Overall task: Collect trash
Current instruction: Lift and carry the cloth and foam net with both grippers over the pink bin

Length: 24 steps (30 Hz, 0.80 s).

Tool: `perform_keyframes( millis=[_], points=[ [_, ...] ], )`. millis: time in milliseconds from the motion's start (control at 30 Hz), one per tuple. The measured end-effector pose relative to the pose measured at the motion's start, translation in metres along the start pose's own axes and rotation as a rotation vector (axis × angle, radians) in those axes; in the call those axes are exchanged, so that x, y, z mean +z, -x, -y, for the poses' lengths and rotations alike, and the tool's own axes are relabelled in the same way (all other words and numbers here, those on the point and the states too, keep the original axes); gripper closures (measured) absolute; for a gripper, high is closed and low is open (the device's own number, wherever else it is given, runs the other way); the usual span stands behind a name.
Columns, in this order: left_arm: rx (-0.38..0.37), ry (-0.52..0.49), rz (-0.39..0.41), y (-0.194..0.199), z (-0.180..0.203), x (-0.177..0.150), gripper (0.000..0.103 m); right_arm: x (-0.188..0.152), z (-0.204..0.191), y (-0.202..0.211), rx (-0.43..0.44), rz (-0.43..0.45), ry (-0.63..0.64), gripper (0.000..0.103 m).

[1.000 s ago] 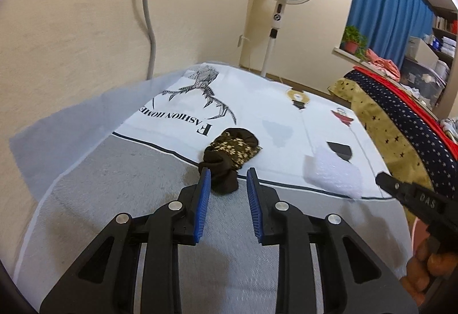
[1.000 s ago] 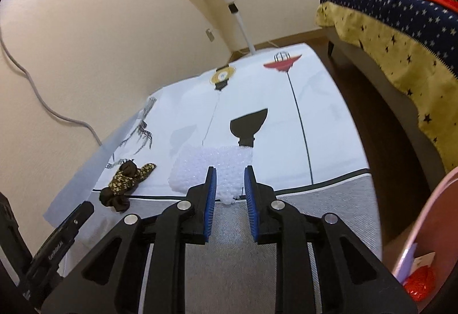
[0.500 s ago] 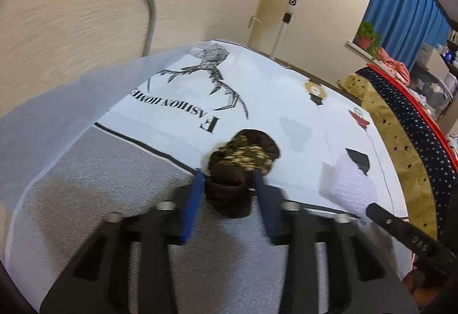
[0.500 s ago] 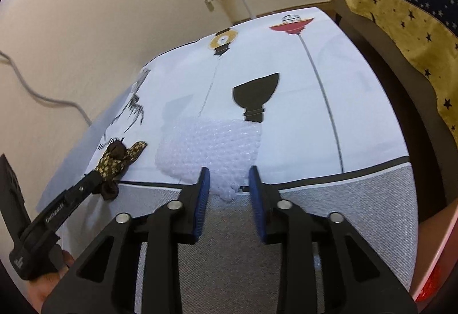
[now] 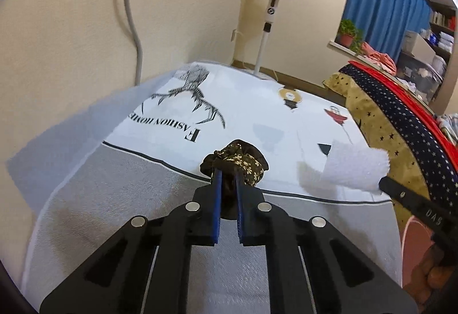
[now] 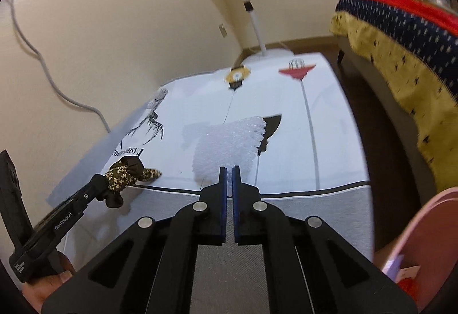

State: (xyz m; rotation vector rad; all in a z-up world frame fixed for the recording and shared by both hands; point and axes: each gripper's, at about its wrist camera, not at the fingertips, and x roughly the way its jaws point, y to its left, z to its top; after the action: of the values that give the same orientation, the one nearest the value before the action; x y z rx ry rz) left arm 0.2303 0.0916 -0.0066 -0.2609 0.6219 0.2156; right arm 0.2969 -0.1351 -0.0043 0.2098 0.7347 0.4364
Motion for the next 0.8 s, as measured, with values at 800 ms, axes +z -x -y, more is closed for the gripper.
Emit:
perform_keyframes(
  millis=[800],
  points=[
    [-0.156,-0.066,0.091,0.141,0.06,-0.026,0.095,-0.014,0.007,0.201,-0.216,0.154,0.103,0.1]
  ],
)
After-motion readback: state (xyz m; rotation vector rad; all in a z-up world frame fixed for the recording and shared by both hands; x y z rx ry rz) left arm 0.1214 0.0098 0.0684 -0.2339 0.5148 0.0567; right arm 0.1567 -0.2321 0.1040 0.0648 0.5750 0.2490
